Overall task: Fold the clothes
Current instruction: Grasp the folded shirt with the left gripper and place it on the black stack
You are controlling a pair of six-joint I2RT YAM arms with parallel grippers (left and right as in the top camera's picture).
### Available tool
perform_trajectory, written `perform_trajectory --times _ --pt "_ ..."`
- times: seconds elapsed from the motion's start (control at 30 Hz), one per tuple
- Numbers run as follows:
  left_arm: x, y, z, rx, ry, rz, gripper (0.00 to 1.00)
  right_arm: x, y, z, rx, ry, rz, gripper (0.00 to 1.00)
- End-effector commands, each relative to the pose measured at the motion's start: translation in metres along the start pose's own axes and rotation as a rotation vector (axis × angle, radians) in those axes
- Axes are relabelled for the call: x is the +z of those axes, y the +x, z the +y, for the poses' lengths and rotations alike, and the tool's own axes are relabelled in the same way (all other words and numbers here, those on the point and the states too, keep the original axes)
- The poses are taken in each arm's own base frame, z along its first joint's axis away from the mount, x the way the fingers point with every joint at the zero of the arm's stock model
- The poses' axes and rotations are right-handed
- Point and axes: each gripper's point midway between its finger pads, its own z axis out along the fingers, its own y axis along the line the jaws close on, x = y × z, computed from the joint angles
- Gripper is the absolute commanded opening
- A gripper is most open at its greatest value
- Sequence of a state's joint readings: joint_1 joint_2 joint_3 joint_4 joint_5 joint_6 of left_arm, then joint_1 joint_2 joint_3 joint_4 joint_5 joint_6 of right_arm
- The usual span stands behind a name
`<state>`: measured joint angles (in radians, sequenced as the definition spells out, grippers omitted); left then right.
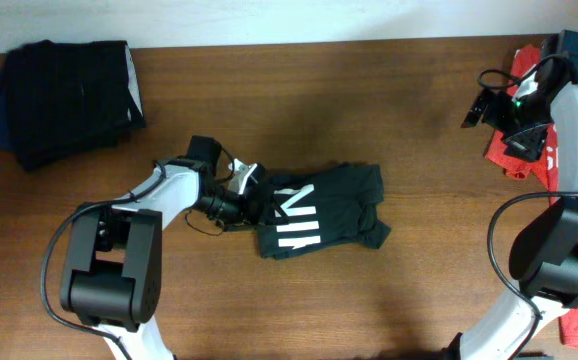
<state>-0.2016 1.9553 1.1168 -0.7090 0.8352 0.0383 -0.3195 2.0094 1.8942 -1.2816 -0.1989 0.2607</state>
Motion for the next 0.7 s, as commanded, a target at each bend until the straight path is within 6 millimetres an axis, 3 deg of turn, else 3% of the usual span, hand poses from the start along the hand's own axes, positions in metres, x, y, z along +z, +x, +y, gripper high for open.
perform_trajectory --times 0.0,0.1,0.17,0.2,0.27,0.4,0.5,0.57,0.67 --pt "0.020 0.012 0.013 -0.031 -0.030 0.023 0.89 -0.003 -0.001 -0.002 -0.002 0.011 -0.010 0.99" --pt "0.020 0.004 0.023 -0.050 -0.093 -0.008 0.51 -0.003 -0.001 -0.002 -0.002 0.011 -0.010 0.99" --pt "0.013 -0.003 0.048 -0.148 -0.247 -0.045 0.06 -0.003 -0.001 -0.002 -0.002 0.011 -0.010 0.99" --pt "0.010 -0.008 0.053 -0.153 -0.287 -0.061 0.01 -0.003 -0.001 -0.002 -0.002 0.011 -0.010 0.99" --pt "-0.003 -0.025 0.063 -0.134 -0.377 -0.108 0.01 -0.003 -0.001 -0.002 -0.002 0.011 -0.010 0.99" --pt "-0.093 -0.108 0.095 -0.050 -0.805 -0.373 0.01 -0.003 -0.001 -0.002 -0.002 0.011 -0.010 0.99" --pt "-0.165 -0.158 0.099 0.029 -1.020 -0.579 0.00 -0.003 -0.001 -0.002 -0.002 0.011 -0.010 0.99" --pt "-0.197 -0.179 0.103 0.064 -1.053 -0.689 0.01 -0.003 -0.001 -0.002 -0.002 0.011 -0.010 0.99" --pt "-0.249 -0.192 0.120 0.036 -1.102 -0.844 0.01 -0.003 -0.001 -0.002 -0.002 0.011 -0.010 0.99"
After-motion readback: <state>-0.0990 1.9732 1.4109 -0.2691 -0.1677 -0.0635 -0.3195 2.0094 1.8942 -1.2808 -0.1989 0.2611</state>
